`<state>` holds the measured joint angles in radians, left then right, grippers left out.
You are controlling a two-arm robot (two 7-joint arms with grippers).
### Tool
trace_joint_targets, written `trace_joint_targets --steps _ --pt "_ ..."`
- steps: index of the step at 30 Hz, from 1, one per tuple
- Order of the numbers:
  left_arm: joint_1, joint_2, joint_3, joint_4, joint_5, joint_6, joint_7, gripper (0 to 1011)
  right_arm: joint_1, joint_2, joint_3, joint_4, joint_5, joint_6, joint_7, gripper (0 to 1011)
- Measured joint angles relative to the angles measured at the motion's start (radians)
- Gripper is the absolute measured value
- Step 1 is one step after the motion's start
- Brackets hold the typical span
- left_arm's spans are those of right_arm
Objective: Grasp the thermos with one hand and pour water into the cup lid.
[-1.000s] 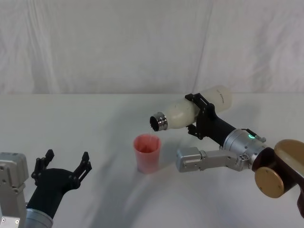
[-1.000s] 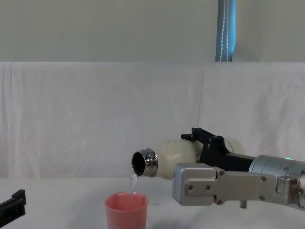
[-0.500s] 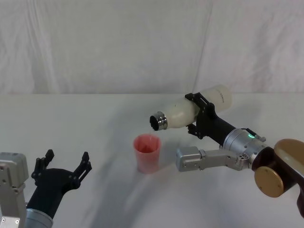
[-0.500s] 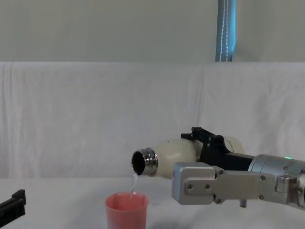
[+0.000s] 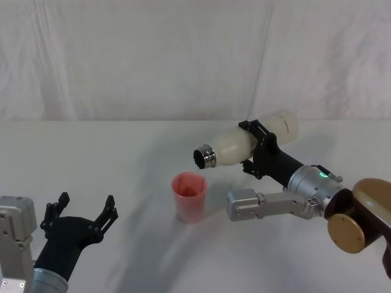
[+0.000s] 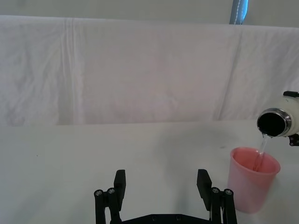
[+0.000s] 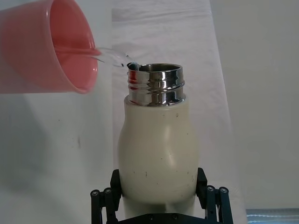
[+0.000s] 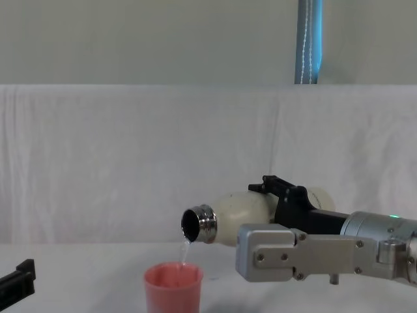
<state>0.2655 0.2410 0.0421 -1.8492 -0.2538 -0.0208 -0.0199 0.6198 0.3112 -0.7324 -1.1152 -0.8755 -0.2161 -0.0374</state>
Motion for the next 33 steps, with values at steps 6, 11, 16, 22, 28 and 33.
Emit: trace_joint_targets --steps 6,11,16,22,28,33 --pt "0.000 0.000 0.000 0.000 0.000 0.000 0.000 1001 0.003 0.001 -0.001 0.003 -0.002 0.002 0.001 957" --pt "0.000 0.000 0.000 0.000 0.000 0.000 0.000 1001 0.005 0.002 -0.002 0.006 -0.004 0.002 0.001 957" --pt "0.000 0.000 0.000 0.000 0.000 0.000 0.000 1001 0.006 0.002 -0.002 0.009 -0.004 0.002 0.001 957" --pt "0.000 0.000 0.000 0.000 0.000 0.000 0.000 1001 0.006 0.001 -0.001 0.011 -0.001 0.001 0.002 957" --pt "0.000 0.000 0.000 0.000 0.000 0.000 0.000 1001 0.002 0.002 -0.001 0.012 0.001 0.000 0.003 957" --pt "0.000 0.000 0.000 0.000 0.000 0.000 0.000 1001 0.000 0.004 -0.001 0.009 0.002 0.001 0.004 957"
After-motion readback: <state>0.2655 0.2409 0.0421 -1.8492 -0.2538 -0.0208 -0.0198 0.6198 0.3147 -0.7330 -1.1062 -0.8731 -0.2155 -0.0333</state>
